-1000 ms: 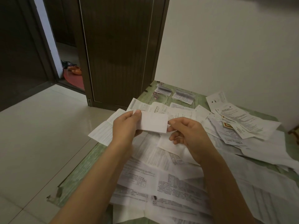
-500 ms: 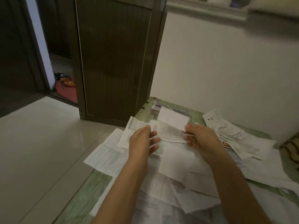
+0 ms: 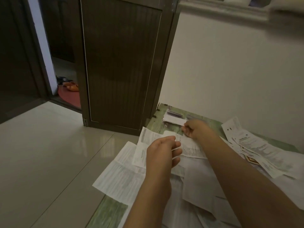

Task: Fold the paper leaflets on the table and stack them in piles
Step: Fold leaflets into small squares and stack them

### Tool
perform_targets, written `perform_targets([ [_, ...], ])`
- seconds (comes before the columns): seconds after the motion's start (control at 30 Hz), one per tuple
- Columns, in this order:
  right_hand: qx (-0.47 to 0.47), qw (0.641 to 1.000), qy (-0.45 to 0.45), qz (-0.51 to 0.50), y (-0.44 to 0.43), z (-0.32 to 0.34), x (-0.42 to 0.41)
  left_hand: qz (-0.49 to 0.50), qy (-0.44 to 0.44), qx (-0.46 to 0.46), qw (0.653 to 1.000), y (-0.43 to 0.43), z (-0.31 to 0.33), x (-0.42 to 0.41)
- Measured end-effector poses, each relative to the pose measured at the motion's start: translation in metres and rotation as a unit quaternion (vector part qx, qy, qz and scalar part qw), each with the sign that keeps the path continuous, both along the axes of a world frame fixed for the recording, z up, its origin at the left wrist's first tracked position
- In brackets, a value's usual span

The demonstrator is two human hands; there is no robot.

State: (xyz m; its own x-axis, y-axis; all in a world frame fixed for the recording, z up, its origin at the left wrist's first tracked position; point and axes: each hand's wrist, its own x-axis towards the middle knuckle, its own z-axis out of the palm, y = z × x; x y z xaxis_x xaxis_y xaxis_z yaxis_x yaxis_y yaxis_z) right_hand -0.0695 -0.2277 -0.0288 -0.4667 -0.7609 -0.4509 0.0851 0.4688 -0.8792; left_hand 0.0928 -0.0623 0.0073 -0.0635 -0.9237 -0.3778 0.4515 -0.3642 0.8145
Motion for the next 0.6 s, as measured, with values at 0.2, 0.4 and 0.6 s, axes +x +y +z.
perform_targets([
  [0.2,-0.028,0.972,0.231,0.041,0.011,0.007,0.009,0.000,-0.002,0.002,1.000,-0.001,0.000,-0.001],
  [0.4,-0.066,0.885,0.388,0.247,0.069,0.029,-0.003,0.055,-0.003,0.000,0.998,0.006,0.005,0.001],
  [0.6,0.044,0.767,0.464,0.440,0.106,0.001,-0.003,0.059,-0.003,-0.005,0.998,0.022,0.008,0.010],
])
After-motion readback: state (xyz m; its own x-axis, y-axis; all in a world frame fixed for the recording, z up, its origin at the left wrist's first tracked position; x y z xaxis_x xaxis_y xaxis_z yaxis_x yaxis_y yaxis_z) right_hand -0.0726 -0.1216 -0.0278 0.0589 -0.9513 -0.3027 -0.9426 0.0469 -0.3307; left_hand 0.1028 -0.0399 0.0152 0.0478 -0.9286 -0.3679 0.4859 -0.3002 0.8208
